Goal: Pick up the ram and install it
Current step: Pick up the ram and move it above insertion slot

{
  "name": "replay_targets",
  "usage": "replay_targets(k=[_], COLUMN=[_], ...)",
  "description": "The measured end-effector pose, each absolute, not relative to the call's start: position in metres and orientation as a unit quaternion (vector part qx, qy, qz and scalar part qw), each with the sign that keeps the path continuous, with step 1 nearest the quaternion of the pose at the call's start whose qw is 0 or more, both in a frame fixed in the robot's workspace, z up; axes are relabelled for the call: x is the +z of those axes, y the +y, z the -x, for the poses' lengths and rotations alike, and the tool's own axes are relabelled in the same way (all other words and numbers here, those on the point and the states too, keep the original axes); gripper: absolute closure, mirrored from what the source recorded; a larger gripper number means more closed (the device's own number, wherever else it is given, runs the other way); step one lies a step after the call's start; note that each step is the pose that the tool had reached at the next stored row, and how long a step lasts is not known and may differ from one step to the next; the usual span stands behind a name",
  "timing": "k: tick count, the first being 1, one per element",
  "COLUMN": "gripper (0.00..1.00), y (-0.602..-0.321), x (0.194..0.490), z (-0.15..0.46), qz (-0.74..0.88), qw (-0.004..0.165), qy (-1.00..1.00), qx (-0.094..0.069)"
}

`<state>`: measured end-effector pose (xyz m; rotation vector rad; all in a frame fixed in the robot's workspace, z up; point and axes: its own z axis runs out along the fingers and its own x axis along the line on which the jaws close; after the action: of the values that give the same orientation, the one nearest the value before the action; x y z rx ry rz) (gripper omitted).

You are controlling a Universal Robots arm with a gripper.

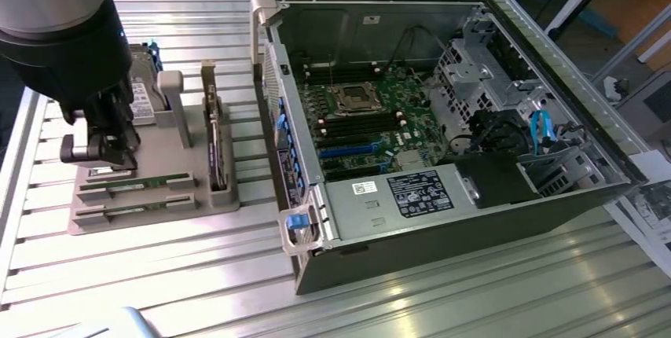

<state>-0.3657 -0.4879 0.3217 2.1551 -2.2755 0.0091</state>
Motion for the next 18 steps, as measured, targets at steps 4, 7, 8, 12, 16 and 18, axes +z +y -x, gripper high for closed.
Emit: replay_targets(k=[4,7,8,12,16,18], gripper=[0.64,0.64,0.64,0.64,0.64,0.64], y=[-0.486,-0.485,-0.484,-0.484,-0.484,-0.484], x=[0.311,0.301,0.297,0.290,0.281,0.277], z=[0.366,0.366,0.366,0.367,0.369,0.370], qz=[-0.688,-0.688,-0.688,-0.688,-0.688,-0.688], qw=[0.004,0.004,0.004,0.004,0.004,0.004], qy=[-0.726,-0.726,-0.726,-0.726,-0.726,-0.726], qx=[0.003,0.003,0.003,0.003,0.003,0.003])
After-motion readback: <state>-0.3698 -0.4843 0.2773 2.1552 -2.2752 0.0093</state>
